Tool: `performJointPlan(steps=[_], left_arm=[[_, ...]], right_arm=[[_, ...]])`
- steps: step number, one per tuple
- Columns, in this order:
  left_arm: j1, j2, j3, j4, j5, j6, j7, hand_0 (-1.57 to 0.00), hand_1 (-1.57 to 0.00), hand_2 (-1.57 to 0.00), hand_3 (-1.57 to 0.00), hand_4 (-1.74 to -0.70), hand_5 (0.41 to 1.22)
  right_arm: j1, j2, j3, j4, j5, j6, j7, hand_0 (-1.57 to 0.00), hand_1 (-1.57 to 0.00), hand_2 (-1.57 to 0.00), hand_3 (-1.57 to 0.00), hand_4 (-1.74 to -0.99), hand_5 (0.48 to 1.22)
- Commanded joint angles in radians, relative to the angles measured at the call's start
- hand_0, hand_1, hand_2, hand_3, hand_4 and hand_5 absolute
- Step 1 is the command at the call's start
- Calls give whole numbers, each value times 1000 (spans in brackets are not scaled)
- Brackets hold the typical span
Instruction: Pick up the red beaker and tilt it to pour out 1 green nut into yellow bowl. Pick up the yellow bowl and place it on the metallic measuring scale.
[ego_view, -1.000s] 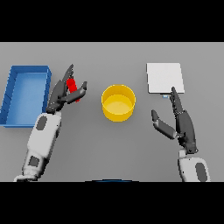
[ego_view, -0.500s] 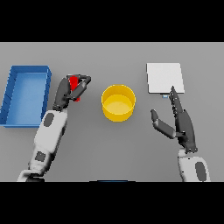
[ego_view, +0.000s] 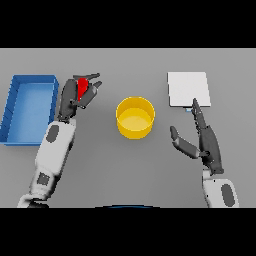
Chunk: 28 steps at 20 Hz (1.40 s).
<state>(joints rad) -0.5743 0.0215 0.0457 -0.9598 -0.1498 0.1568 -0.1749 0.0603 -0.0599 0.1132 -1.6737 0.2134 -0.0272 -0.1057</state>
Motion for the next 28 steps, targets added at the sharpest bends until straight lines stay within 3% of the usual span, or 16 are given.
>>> performJointPlan(steps=[1,6,11,14,18,22,25,28], left_arm=[[-6,6,-19,-28,-10,0,23,-1546,-1546,-1547,-1547,-1716,1097],[-49,108,-201,-97,-168,-63,150,-1563,-1563,-1563,-1563,-1733,1121],[-33,162,-272,-140,-202,-101,184,-1563,-1563,-1563,-1563,-1733,1113],[-79,217,-372,-151,-311,-120,218,-1567,-1567,-1567,-1567,-1737,1112],[-187,266,-530,-84,-494,-145,237,-1569,-1569,-1569,-1569,-1739,1152],[-295,292,-650,-14,-600,-209,212,-1570,-1570,-1570,-1570,-1740,1193],[-378,292,-747,49,-675,-269,180,-1571,-1571,-1571,-1571,-1613,1206],[-448,285,-833,76,-727,-353,178,-1571,-1571,-1571,-1571,-1672,1214]], right_arm=[[12,4,5,0,11,-7,-12,1,1,1,1,-1250,672],[9,-1,18,-22,49,-24,16,1,1,1,1,-1243,691],[34,1,23,-42,41,-14,13,1,1,1,1,-1243,710],[29,-3,26,-55,50,-16,25,1,1,1,1,-1254,717],[20,8,23,-34,33,-10,33,1,1,1,1,-1267,721],[35,1,16,-37,24,-5,6,1,1,1,1,-1264,717],[25,8,16,-41,23,-11,12,1,1,1,1,-1258,697],[15,18,14,-23,33,-26,22,1,1,1,1,-1237,671]])
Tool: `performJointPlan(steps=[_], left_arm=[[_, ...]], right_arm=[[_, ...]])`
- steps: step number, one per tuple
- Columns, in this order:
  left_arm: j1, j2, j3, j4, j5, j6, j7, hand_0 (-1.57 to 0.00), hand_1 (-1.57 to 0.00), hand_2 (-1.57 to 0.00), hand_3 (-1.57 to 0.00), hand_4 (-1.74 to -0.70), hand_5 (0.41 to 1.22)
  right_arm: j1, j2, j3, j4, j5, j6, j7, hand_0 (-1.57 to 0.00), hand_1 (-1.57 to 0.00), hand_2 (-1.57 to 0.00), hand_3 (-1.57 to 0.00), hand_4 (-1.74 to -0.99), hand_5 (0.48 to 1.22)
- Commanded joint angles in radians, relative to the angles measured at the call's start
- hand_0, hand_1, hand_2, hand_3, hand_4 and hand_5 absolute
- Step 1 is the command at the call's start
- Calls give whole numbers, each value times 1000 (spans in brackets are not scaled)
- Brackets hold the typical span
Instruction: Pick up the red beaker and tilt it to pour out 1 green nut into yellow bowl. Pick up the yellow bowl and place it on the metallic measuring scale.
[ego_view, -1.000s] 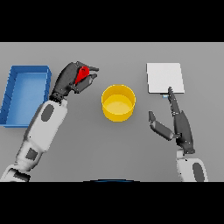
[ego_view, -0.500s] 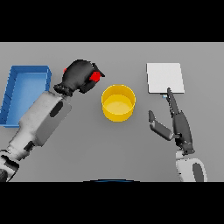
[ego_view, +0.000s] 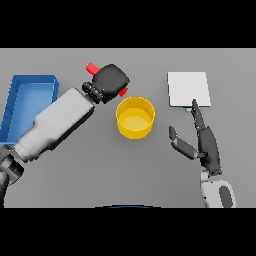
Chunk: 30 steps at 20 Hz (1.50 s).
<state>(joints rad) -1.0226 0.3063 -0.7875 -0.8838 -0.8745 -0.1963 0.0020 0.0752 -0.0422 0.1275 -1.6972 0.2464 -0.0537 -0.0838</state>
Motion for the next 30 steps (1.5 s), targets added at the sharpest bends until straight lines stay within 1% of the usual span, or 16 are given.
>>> performJointPlan(steps=[1,2,3,5,7,8,10,13,14,17,19,24,26,27,28,30], left_arm=[[-23,-3,-22,14,-12,-17,-10,-1571,-1571,-1571,-1571,-1684,1215],[-40,-9,-43,22,-22,-26,-19,-1571,-1571,-1571,-1571,-1694,1216],[-62,-7,-65,33,-34,-44,-23,-1571,-1571,-1571,-1571,-1702,1217],[-94,-19,-120,65,-63,-72,-24,-1571,-1571,-1571,-1571,-1715,1219],[-126,-16,-169,74,-94,-93,-32,-1571,-1571,-1571,-1571,-1725,1219],[-146,-21,-194,87,-111,-98,-33,-1571,-1571,-1571,-1571,-1728,1220],[-175,-24,-242,88,-138,-107,-46,-1571,-1571,-1571,-1571,-1733,1220],[-200,-32,-318,121,-181,-72,-75,-1571,-1571,-1571,-1571,-1735,1221],[-214,-36,-351,129,-204,-64,-80,-1571,-1571,-1571,-1571,-1735,1221],[-254,-64,-424,162,-249,-52,-89,-1571,-1571,-1571,-1571,-1735,1221],[-285,-60,-458,177,-267,-43,-103,-1571,-1571,-1571,-1571,-1734,1221],[-327,-97,-543,186,-302,-52,-95,-1571,-1571,-1571,-1571,-1725,1221],[-355,-106,-569,203,-309,-46,-108,-1571,-1571,-1571,-1571,-1720,1221],[-363,-112,-581,207,-310,-47,-111,-1571,-1571,-1571,-1571,-1720,1221],[-378,-107,-590,214,-309,-37,-128,-1571,-1571,-1571,-1571,-1721,1221],[-447,-95,-583,247,-293,-32,-162,-1571,-1571,-1571,-1571,-1721,1221]], right_arm=[[6,2,-4,-5,-14,5,-5,1,1,1,1,-1225,663],[9,7,4,-12,-4,0,-2,1,1,1,1,-1220,657],[8,5,-3,6,-5,-2,-12,1,1,1,1,-1209,654],[-7,7,-3,15,12,-18,3,1,1,1,1,-1193,649],[5,8,10,10,27,-19,-26,1,1,1,1,-1193,648],[0,7,8,6,29,-22,-11,1,1,1,1,-1191,649],[5,3,6,1,31,-23,-6,1,1,1,1,-1183,643],[5,9,0,1,16,-22,-3,1,1,1,1,-1179,627],[3,11,3,-5,18,-22,8,1,1,1,1,-1169,624],[5,8,-1,-2,12,-20,-8,1,1,1,1,-1165,626],[5,3,-2,0,29,-31,-3,1,1,1,1,-1153,627],[10,-2,6,-8,52,-38,4,1,1,1,1,-1155,637],[4,1,2,-2,45,-38,8,1,1,1,1,-1151,634],[18,11,12,-4,43,-36,-10,1,1,1,1,-1154,635],[25,9,7,-11,32,-31,-22,1,1,1,1,-1152,635],[5,13,2,4,24,-29,-12,1,1,1,1,-1157,638]])
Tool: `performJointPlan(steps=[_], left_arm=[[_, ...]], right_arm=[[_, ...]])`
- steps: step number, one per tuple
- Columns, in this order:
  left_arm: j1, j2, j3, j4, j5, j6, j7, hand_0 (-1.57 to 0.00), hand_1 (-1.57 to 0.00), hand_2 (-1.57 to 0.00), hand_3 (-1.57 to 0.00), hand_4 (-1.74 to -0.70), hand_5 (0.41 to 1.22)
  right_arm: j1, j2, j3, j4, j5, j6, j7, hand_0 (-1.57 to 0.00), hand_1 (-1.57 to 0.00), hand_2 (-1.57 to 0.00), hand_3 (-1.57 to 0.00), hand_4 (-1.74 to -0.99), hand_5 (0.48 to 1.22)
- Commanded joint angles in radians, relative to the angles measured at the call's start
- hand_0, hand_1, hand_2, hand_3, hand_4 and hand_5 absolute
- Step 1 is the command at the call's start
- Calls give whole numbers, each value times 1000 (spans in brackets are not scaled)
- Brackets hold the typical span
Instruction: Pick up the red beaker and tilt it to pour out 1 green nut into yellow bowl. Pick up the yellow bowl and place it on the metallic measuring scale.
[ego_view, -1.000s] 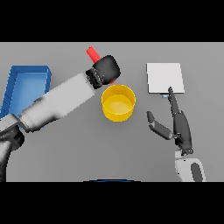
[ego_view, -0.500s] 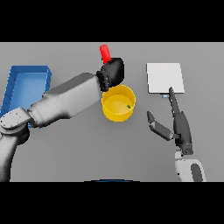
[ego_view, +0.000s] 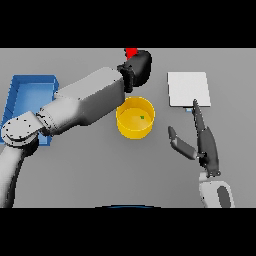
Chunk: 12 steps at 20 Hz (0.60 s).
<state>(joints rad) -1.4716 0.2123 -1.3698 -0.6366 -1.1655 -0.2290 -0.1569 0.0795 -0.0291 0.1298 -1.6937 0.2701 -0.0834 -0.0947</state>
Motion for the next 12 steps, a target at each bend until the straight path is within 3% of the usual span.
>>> performJointPlan(steps=[1,3,5,9,12], left_arm=[[-36,3,4,19,1,12,0,-1571,-1571,-1571,-1571,-1721,1221],[-97,28,17,56,17,26,-2,-1571,-1571,-1571,-1571,-1725,1221],[-156,64,60,116,57,72,-9,-1571,-1571,-1571,-1179,-1731,1221],[-249,100,238,319,230,103,53,-1571,-1571,-1571,-1410,-1729,1221],[-251,167,446,423,466,118,118,-1571,-1571,-1571,-1427,-1735,1221]], right_arm=[[8,-8,-2,-9,-5,5,-18,1,1,1,1,-1147,642],[8,-8,3,-10,-3,10,-23,1,1,1,1,-1154,654],[4,-10,8,-11,11,4,-21,1,1,1,1,-1160,660],[-11,-8,-3,14,-13,13,-35,1,1,1,1,-1156,658],[-21,-13,6,22,37,-18,-27,1,1,1,1,-1140,637]])
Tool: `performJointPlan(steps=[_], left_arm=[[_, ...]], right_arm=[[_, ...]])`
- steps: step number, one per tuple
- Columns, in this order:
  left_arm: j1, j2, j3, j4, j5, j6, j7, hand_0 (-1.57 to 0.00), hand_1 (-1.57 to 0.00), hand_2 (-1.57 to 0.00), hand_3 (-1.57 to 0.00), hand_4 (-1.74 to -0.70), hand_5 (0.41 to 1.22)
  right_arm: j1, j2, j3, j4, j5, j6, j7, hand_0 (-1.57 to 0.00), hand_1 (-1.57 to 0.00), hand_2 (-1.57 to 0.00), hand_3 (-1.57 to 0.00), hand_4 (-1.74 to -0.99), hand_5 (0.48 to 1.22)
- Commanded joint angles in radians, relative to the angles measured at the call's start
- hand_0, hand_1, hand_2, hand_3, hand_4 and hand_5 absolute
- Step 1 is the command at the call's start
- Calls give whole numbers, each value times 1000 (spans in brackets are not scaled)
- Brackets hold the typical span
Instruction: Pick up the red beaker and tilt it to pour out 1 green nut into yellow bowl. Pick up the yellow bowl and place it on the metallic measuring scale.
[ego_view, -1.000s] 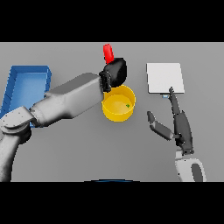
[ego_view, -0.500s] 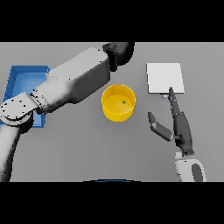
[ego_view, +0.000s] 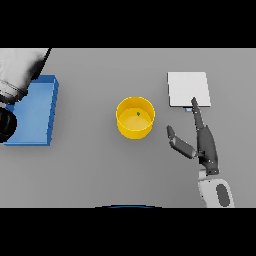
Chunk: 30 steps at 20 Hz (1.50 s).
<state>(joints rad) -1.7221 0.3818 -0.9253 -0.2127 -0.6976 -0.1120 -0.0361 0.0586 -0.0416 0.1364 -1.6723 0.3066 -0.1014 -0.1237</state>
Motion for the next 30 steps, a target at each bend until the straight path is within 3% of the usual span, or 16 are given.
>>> performJointPlan(steps=[1,3,7,9,13,17,20,29,30], left_arm=[[2,25,61,29,70,10,4,-1571,-1571,-1571,-1417,-1736,1221],[19,70,147,93,186,43,39,-1571,-1571,-1571,-1394,-1738,1221],[115,167,299,172,409,114,50,-1571,-1571,-1571,-1499,-1740,1221],[184,194,345,194,491,164,67,-1571,-1571,-1571,-1525,-1740,1221],[271,215,422,241,620,242,200,-1571,-1571,-1571,-1552,-1741,1221],[364,224,506,259,711,281,212,-1571,-1571,-1571,-1462,-1741,1221],[417,212,564,263,773,304,181,-1571,-1571,-1571,-1374,-1741,1221],[510,129,637,394,887,366,90,-1571,-1571,-1571,-1383,-1741,1221],[504,117,645,437,891,361,67,-1571,-1571,-1571,-1385,-1741,1150]], right_arm=[[-3,-4,0,2,7,-3,6,1,1,1,1,-1144,633],[-21,10,-2,18,-18,9,7,1,1,1,1,-1129,625],[-9,13,-1,9,-72,53,-21,1,1,1,1,-1081,631],[-7,13,-2,5,-83,61,-12,1,1,1,1,-1106,642],[0,3,0,-1,-94,78,-33,1,1,1,1,-1157,666],[-20,-9,3,9,-75,75,-27,1,1,1,1,-1188,696],[-30,-15,-7,21,-74,69,-16,1,1,1,1,-1194,703],[-28,-12,-5,34,-72,70,-31,1,1,1,1,-1186,687],[-20,-16,-6,25,-78,75,-38,1,1,1,1,-1177,686]])
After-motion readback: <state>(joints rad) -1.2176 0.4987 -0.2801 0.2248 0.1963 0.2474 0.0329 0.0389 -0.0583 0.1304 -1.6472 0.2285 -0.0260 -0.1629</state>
